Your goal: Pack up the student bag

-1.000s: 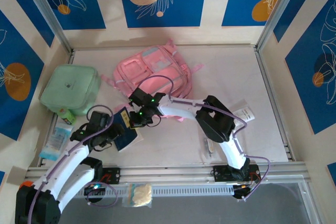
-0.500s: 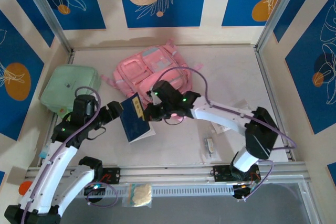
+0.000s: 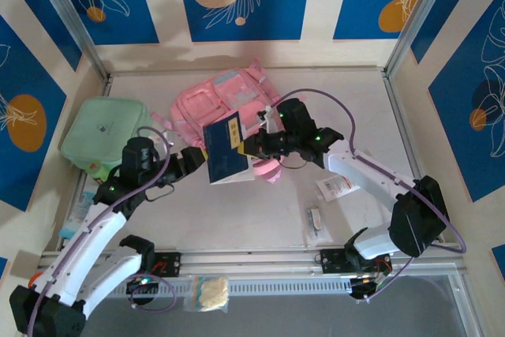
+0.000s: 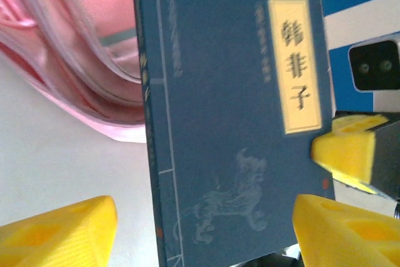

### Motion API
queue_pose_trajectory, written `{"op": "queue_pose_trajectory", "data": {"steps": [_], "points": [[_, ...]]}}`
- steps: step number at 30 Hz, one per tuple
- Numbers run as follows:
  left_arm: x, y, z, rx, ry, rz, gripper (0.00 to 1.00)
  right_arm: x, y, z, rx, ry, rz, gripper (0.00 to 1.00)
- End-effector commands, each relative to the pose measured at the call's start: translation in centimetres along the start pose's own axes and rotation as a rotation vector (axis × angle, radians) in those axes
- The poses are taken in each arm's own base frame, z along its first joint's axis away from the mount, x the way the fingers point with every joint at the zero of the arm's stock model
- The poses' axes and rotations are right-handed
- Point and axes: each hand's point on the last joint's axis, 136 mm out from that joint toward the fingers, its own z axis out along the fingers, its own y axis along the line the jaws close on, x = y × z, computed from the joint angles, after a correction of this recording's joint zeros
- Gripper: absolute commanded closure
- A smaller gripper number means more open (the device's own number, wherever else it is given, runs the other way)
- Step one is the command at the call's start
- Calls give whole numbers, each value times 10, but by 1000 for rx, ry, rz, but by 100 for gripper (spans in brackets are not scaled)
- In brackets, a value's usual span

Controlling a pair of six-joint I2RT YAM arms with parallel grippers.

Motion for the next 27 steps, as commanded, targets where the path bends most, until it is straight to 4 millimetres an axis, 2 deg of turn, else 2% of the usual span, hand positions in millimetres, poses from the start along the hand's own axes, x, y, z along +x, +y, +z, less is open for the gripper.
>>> {"op": "queue_pose_trajectory", "data": {"steps": [1,3,6,8,14,22,24,27], "points": [[-3,-24,11,100,8,23,29,0,33,-17,-140,13,-55,100],[-3,-28,18,115,10,21,34,-1,32,-19,-148,7,-51,100],[-2,-50,25,213,14,35,40,-1,27,-19,-151,11,-32,100],[0,-57,27,223,24,54,46,-1,24,-17,-156,13,-19,100],[2,-62,31,223,24,57,68,-3,11,-15,-125,1,-7,100],[0,-67,33,244,12,56,78,-2,2,-12,-111,12,-5,100],[-3,-72,31,262,-2,56,86,-1,0,-13,-104,14,-9,94],[-9,-80,28,277,-16,63,98,-1,-5,-17,-85,19,8,69]]}}
